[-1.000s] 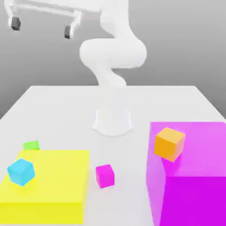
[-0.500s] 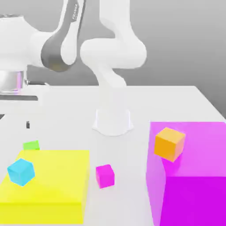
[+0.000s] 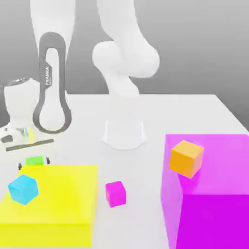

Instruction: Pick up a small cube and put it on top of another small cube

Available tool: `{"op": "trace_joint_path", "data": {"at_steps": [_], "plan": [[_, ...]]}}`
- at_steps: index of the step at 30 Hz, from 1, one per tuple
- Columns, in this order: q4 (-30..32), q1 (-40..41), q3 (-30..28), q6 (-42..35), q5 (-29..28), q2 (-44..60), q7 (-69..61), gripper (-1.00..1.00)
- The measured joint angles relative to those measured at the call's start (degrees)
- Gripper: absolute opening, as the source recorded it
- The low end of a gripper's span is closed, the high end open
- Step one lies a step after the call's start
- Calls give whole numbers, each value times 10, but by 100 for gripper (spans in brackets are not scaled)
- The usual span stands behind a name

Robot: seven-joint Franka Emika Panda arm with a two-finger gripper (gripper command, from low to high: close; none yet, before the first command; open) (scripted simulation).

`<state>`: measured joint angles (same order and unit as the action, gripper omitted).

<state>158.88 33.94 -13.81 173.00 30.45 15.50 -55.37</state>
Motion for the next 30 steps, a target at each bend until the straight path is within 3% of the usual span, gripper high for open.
{"op": "trace_joint_path", "data": {"at_steps": [3,5,9,11,14,25,30], "plan": [[-3,14,17,6,12,8,-10,-100],[4,-10,-14,-7,-18,-10,14,-100],[27,-72,-114,-59,-181,-90,135,-100],[35,-57,-125,-88,-264,-135,197,-100],[7,-52,-108,-109,-267,-165,214,-100],[-47,-167,-54,-158,-236,-231,86,-100],[-34,-211,-30,-177,-253,-254,-7,-100]]}}
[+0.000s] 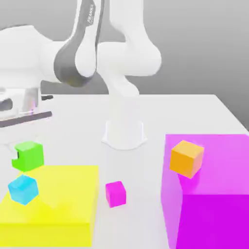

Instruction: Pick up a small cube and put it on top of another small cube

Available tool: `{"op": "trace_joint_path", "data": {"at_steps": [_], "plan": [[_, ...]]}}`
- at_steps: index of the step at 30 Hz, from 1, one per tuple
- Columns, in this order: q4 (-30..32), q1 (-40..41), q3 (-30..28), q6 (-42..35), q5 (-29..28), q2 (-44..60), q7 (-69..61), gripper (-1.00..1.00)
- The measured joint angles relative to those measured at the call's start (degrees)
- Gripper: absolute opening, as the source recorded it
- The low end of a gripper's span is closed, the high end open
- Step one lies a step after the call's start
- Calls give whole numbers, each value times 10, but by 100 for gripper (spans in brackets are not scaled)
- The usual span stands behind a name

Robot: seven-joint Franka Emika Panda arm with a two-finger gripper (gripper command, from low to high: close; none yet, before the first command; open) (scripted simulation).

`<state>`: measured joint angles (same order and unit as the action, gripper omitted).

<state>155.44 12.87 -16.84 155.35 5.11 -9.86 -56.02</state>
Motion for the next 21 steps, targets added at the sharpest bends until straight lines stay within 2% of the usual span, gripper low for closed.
{"op": "trace_joint_path", "data": {"at_steps": [16,18,21], "plan": [[91,-161,60,-35,-74,-54,-347,-100],[114,-169,65,-28,-96,-52,-376,-100],[120,-181,63,2,-89,-21,-397,-100]]}}
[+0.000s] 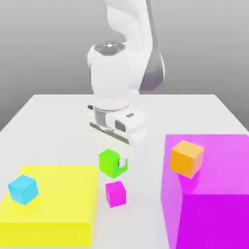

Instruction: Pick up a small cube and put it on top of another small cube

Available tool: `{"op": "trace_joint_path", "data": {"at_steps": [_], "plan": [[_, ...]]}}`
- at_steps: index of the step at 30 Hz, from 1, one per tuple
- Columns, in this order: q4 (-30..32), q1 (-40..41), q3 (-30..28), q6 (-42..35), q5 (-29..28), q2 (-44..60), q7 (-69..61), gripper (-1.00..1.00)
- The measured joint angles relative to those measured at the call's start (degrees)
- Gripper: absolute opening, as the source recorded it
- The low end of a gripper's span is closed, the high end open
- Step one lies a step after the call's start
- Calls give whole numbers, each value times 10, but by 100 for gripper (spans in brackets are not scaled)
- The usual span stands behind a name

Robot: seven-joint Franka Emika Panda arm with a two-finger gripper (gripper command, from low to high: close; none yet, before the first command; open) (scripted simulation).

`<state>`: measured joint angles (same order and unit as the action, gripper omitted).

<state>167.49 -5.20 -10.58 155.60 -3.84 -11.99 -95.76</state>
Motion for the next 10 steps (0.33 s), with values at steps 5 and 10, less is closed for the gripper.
{"op": "trace_joint_path", "data": {"at_steps": [5,10], "plan": [[-2,-14,-5,70,33,73,-25,-100],[-1,-16,-2,117,49,120,-37,100]]}}
